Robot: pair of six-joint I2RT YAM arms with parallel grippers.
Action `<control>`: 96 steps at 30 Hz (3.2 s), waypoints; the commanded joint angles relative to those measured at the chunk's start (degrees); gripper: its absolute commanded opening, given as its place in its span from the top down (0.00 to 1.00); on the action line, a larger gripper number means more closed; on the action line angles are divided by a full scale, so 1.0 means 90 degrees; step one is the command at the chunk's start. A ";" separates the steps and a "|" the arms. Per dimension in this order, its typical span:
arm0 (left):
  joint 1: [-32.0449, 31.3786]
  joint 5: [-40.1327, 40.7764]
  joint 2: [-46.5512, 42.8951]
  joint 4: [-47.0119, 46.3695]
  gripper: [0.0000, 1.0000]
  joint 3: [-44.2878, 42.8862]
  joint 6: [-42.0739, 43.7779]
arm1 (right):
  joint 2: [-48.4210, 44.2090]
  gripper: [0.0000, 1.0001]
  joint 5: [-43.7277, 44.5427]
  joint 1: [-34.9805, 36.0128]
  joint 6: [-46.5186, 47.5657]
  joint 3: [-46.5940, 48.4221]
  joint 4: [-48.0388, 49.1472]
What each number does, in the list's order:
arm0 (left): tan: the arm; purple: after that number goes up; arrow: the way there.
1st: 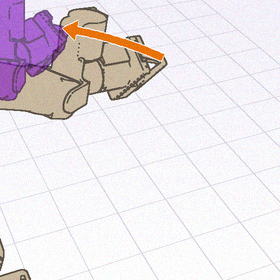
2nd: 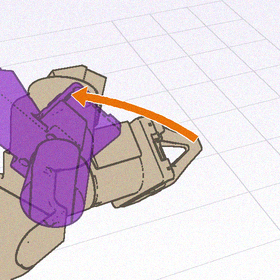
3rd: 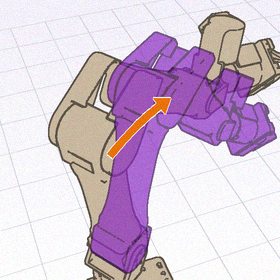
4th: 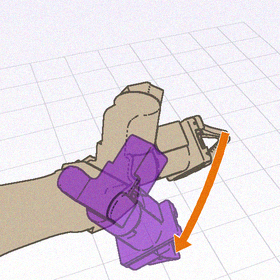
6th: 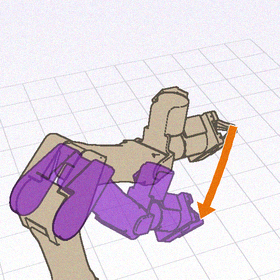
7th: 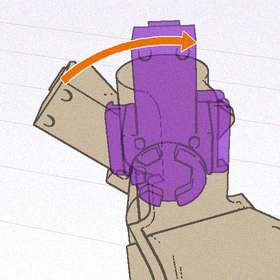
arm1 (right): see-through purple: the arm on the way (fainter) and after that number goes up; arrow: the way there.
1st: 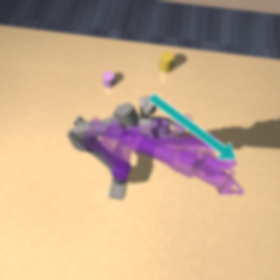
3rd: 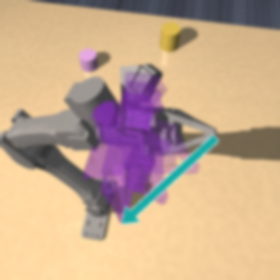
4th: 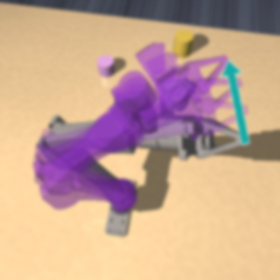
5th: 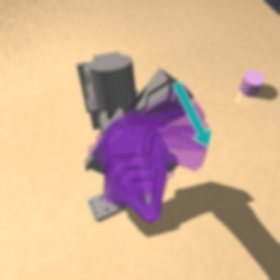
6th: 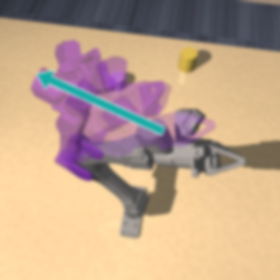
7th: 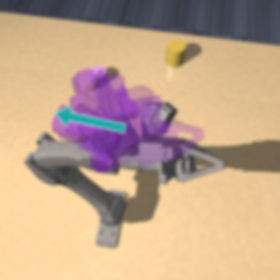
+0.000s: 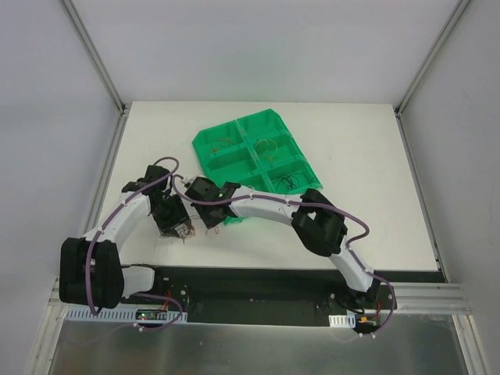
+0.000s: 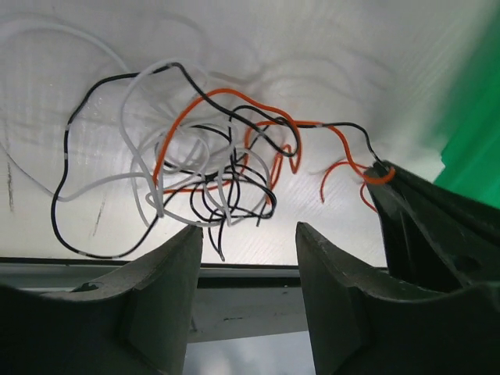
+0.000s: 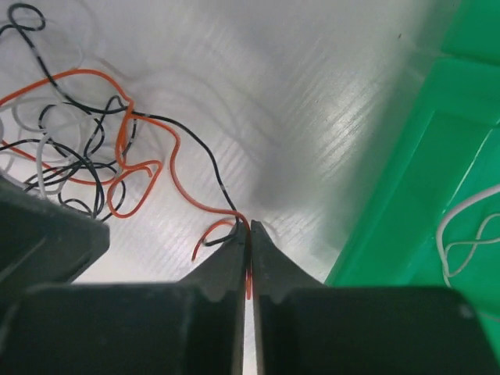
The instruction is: Untangle the cables
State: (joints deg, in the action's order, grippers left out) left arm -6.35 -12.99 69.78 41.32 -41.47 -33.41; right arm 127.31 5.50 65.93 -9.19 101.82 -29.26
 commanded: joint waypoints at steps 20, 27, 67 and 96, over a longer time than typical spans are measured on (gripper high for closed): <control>0.1193 -0.0285 0.2530 -0.0548 0.59 -0.0050 0.0333 | -0.7903 1.00 0.3987 -0.1240 -0.0288 -0.3365 -0.1299; 0.1330 -0.0178 0.2588 -0.0577 0.59 -0.0060 0.0323 | -0.8471 0.99 0.5179 -0.1905 0.0921 -0.1999 -0.1466; 0.1379 -0.0392 0.1094 0.0243 0.48 -0.0577 0.0616 | -0.1226 0.37 0.0276 0.0233 0.0191 -0.1323 -0.0001; 0.1389 -0.0119 0.2627 -0.0538 0.86 -0.0372 0.0362 | -0.4797 1.00 0.3703 0.0311 0.1792 -0.0740 -0.0704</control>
State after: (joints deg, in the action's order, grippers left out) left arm 5.76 -18.57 91.22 38.57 -45.60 -30.92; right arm 96.42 22.90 69.34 2.04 87.46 -32.80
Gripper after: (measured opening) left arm 0.186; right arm 0.011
